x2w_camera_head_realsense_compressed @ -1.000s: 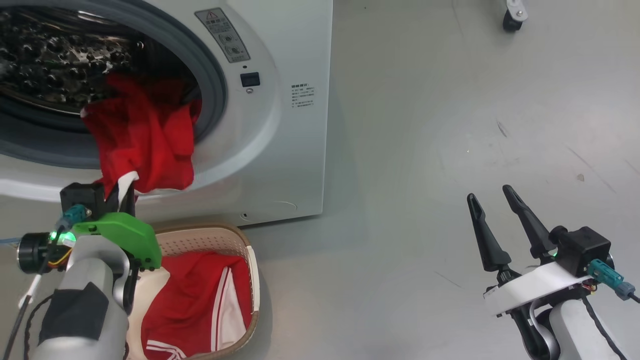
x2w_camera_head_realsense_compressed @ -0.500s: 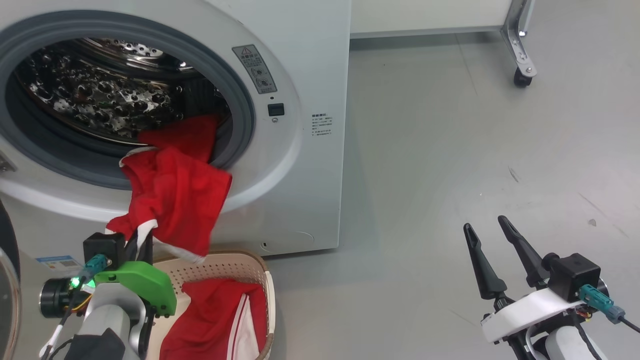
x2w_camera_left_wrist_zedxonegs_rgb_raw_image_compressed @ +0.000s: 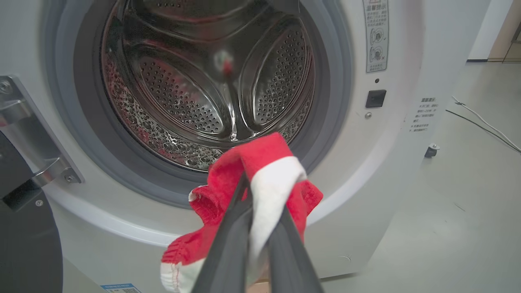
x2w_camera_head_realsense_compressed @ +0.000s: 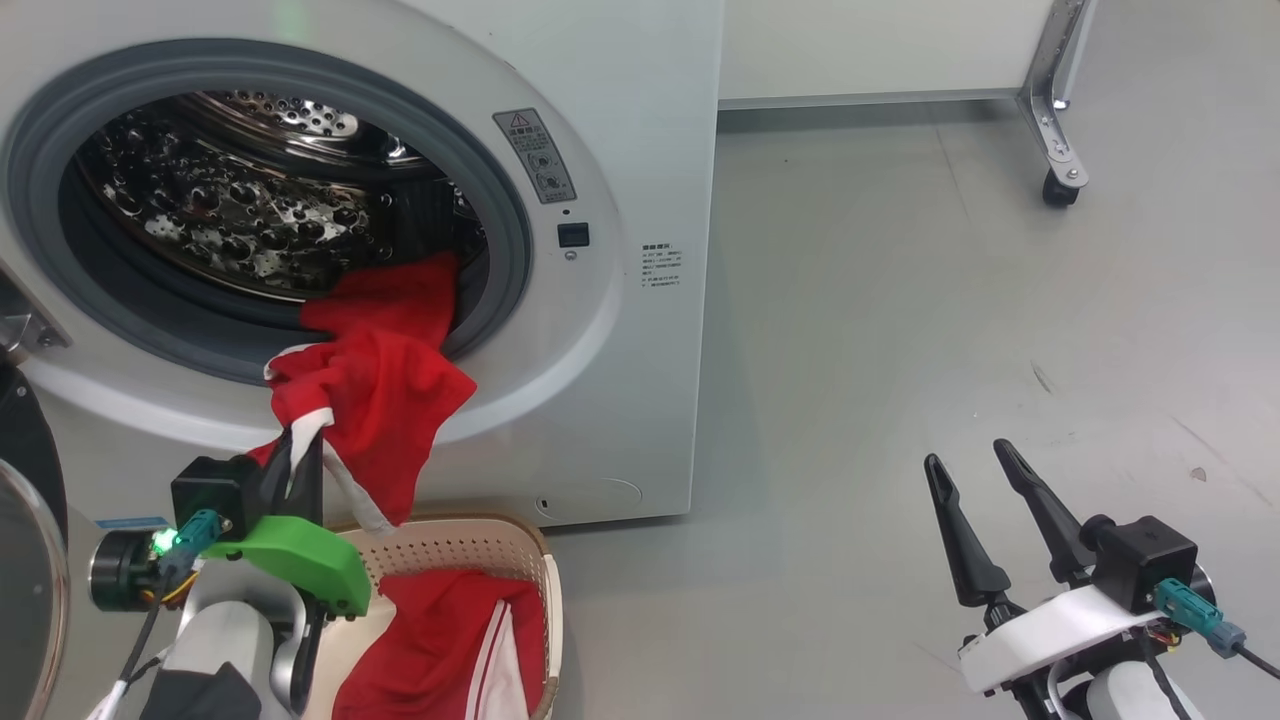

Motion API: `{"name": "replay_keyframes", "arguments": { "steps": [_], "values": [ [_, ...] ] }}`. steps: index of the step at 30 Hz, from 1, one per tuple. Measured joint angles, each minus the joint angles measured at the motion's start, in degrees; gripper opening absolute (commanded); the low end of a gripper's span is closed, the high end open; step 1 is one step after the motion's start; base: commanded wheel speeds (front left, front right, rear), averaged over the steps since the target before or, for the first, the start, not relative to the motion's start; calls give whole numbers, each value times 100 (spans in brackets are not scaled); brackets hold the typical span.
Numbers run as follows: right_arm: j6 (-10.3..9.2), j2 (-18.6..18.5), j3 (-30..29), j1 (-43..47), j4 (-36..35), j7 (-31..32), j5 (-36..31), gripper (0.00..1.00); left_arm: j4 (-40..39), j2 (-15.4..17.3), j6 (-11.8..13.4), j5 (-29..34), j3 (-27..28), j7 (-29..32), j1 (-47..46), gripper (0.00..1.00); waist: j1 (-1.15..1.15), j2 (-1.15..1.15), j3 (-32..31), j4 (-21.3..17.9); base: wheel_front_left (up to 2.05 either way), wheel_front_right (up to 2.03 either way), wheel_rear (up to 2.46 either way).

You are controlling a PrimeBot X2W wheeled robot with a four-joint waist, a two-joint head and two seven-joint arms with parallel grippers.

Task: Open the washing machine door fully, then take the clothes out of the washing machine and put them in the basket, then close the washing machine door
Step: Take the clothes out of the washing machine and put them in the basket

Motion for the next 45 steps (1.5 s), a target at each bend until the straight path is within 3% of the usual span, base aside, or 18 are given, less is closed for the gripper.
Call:
{"name": "replay_keyframes", "arguments": {
  "steps": [20, 28, 45],
  "values": [
    [0, 12, -41, 45, -64, 0, -36, 100, -2330, -78, 218, 52, 512, -16, 407, 0, 0, 0, 94, 7, 0, 0, 0],
    [0, 12, -15, 51, -124, 0, -52, 100, -2510, -114, 245, 107, 477, -16, 799, 0, 0, 0, 252, -55, 0, 0, 0],
    [0, -60, 46, -93, -245, 0, -52, 100, -1383, -132, 405, 154, 193, 267, 1277, 0, 0, 0, 834, -242, 0, 0, 0]
  ]
}}
